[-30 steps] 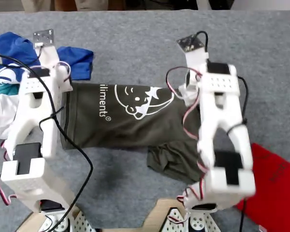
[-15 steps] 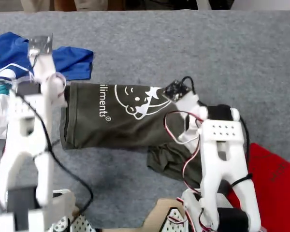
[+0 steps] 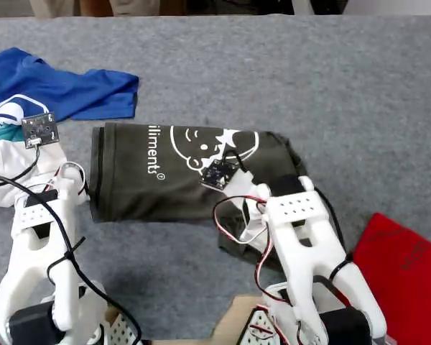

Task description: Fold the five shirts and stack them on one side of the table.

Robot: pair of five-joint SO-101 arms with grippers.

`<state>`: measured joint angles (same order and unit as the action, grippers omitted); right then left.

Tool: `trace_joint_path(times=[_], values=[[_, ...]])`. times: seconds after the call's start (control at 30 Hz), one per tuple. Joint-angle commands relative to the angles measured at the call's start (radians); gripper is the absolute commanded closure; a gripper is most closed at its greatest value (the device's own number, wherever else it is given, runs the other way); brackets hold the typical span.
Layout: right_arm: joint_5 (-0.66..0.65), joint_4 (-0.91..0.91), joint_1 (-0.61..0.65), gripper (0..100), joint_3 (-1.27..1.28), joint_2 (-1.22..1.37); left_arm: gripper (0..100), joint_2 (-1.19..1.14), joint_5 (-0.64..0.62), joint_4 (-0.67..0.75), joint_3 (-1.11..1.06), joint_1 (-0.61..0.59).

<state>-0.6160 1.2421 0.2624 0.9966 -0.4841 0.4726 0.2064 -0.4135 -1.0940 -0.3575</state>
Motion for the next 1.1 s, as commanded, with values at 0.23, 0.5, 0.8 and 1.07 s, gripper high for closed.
trace_joint_path(times=[0.23, 0.5, 0.8, 1.07], values=[[0.176, -0.008, 0.018, 81.0, 0.001, -0.031, 98, 0.001, -0.003, 0.018, 0.009, -0.009], [0.227, 0.044, 0.038, 87.6, -0.028, -0.031, 98, 0.001, -0.003, 0.018, 0.009, -0.009], [0.296, 0.163, 0.101, 87.5, -0.156, 0.013, 98, -0.001, -0.003, 0.018, 0.009, -0.009], [0.307, 0.052, 0.097, 87.8, -0.193, 0.298, 98, -0.004, -0.003, 0.018, 0.009, -0.009]])
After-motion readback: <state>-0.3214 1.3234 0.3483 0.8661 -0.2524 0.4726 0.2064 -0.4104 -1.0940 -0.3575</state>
